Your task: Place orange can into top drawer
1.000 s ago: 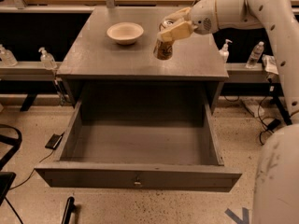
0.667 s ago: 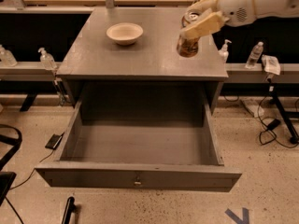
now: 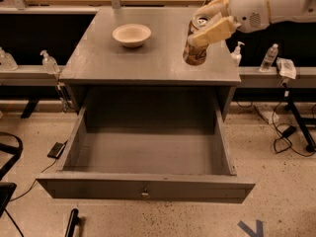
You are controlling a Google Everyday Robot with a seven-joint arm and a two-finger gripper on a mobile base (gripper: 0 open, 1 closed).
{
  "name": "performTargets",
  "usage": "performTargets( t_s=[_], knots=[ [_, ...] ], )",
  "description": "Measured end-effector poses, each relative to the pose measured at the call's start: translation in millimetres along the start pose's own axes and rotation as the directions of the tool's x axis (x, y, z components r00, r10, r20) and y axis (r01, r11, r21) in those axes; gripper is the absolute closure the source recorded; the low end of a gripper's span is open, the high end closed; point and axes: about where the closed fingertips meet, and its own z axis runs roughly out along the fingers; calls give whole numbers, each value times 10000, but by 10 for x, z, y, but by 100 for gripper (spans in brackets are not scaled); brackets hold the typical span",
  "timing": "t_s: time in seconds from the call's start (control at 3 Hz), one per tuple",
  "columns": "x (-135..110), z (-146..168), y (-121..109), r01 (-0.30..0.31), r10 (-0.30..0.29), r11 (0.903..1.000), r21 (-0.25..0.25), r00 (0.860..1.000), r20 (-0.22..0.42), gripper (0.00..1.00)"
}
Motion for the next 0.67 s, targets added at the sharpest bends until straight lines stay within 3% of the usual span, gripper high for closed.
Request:
performTargets(
  t_s=[0.33, 0.67],
  knots=[
    [139, 33, 389, 297, -276, 9970, -715, 9992, 302, 100],
    [696, 187, 947, -218, 294, 9819, -1880, 9989, 377, 100]
  ],
)
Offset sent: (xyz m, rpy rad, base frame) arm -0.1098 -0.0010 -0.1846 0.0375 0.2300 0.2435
